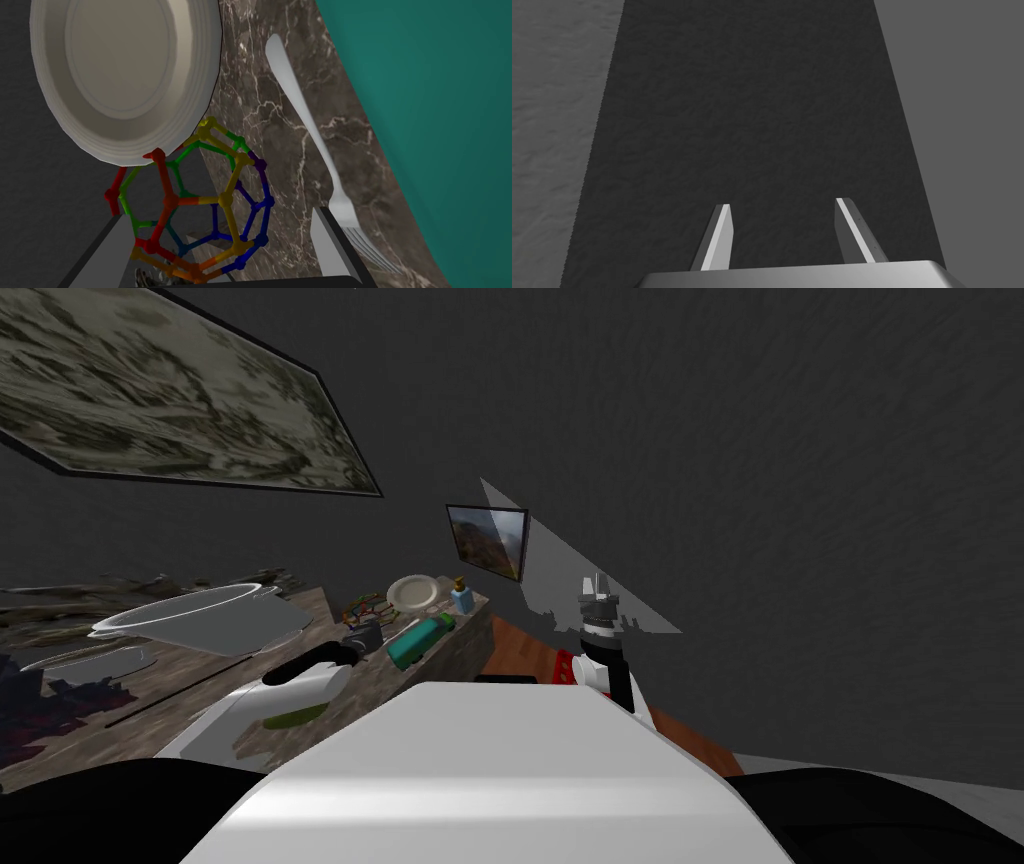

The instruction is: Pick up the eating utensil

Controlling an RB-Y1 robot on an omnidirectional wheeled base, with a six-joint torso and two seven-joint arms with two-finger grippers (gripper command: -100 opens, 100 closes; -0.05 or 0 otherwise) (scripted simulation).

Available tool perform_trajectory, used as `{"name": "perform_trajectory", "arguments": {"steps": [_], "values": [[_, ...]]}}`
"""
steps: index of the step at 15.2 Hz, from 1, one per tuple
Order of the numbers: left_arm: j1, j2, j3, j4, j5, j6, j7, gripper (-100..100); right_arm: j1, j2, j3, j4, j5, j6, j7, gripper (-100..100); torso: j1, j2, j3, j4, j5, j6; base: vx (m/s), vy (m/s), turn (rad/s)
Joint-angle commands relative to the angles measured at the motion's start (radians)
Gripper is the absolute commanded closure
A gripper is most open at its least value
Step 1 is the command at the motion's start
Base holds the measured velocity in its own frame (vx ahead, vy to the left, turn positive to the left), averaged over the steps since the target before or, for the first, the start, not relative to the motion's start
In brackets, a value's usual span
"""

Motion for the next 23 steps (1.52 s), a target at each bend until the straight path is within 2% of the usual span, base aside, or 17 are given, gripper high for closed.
{"name": "perform_trajectory", "arguments": {"steps": [1,2,4,5,6,8,9,11,12,13,15,16,18,19,21,22,23], "values": [[0.007,0.010,0.011,0.005,0.016,0.049,0.004,-100,0.000,0.000,0.000,0.000,0.000,0.000,0.000,0,0.000,0.000,0.000,0.000,0.000,0.000,0.037,-0.013,-0.034],[0.010,0.025,0.031,0.018,0.041,0.072,0.013,-100,0.000,0.000,0.000,0.000,0.000,0.000,0.000,0,0.000,0.000,0.000,0.000,0.000,0.000,0.048,-0.013,-0.098],[0.010,0.025,0.031,0.018,0.041,0.113,0.013,-100,0.000,0.000,0.000,0.000,0.000,0.000,0.000,0,0.001,0.000,0.000,0.000,0.000,0.000,0.039,-0.008,-0.052],[0.010,0.025,0.031,0.018,0.041,0.115,0.013,-100,0.000,0.000,0.000,0.000,0.000,0.000,0.000,0,0.001,0.001,0.000,0.000,0.000,0.000,0.016,-0.003,0.012],[0.014,0.039,0.051,0.030,0.065,0.150,0.022,-100,0.000,0.000,0.000,0.000,0.000,0.000,0.000,0,0.001,0.002,0.001,0.000,0.000,0.000,0.030,-0.008,-0.059],[0.014,0.039,0.051,0.030,0.065,0.181,0.022,-100,0.000,0.000,0.000,0.000,0.000,0.000,0.000,0,0.001,0.001,0.000,0.000,0.000,0.000,0.038,-0.011,-0.065],[0.017,0.052,0.071,0.043,0.089,0.204,0.030,-100,0.000,0.000,0.000,0.000,0.000,0.000,0.000,0,0.001,0.001,0.001,0.000,0.000,0.000,0.040,-0.011,-0.066],[0.017,0.052,0.071,0.043,0.089,0.243,0.030,-100,0.000,0.000,0.000,0.000,0.000,0.000,0.000,0,0.001,0.000,0.000,0.000,0.000,0.000,0.040,-0.006,-0.057],[0.017,0.052,0.071,0.043,0.089,0.246,0.030,-100,0.000,0.000,0.000,0.000,0.000,0.000,0.000,0,0.001,0.001,0.000,0.000,0.000,0.000,0.016,-0.004,-0.002],[0.021,0.065,0.090,0.055,0.112,0.280,0.038,-100,0.000,0.000,0.000,0.000,0.000,0.000,0.000,0,0.001,0.001,0.001,0.000,0.000,0.000,0.028,-0.011,-0.065],[0.021,0.065,0.090,0.055,0.112,0.309,0.038,-100,0.000,0.000,0.000,0.000,0.000,0.000,0.000,0,0.001,0.001,0.001,0.000,0.000,0.000,0.035,-0.008,-0.061],[0.024,0.077,0.109,0.068,0.134,0.339,0.046,-100,0.000,0.000,0.000,0.000,0.000,0.000,0.000,0,0.001,0.001,0.001,0.000,0.000,0.000,0.038,-0.001,-0.077],[0.024,0.077,0.109,0.068,0.134,0.371,0.046,-100,0.000,0.000,0.000,0.000,0.000,0.000,0.000,0,0.001,0.001,0.000,0.000,0.000,0.000,0.040,0.001,-0.052],[0.028,0.088,0.127,0.080,0.156,0.398,0.054,-100,0.000,0.000,0.000,0.000,0.000,0.000,0.000,0,0.001,0.001,0.000,0.000,0.000,0.000,0.046,-0.009,-0.070],[0.028,0.088,0.127,0.080,0.156,0.431,0.054,-100,0.000,0.000,0.000,0.000,0.000,0.000,0.000,0,0.001,0.000,0.000,0.000,0.000,0.000,0.041,-0.004,-0.049],[0.031,0.099,0.144,0.092,0.177,0.457,0.061,-100,0.000,0.000,0.000,0.000,0.000,0.000,0.000,0,0.001,0.001,0.000,0.000,0.000,0.000,0.035,-0.001,-0.064],[0.031,0.099,0.144,0.092,0.177,0.480,0.061,-100,0.000,0.000,0.000,0.000,0.000,0.000,0.000,0,0.001,0.001,0.000,0.000,0.000,0.000,0.040,0.003,-0.076]]}}
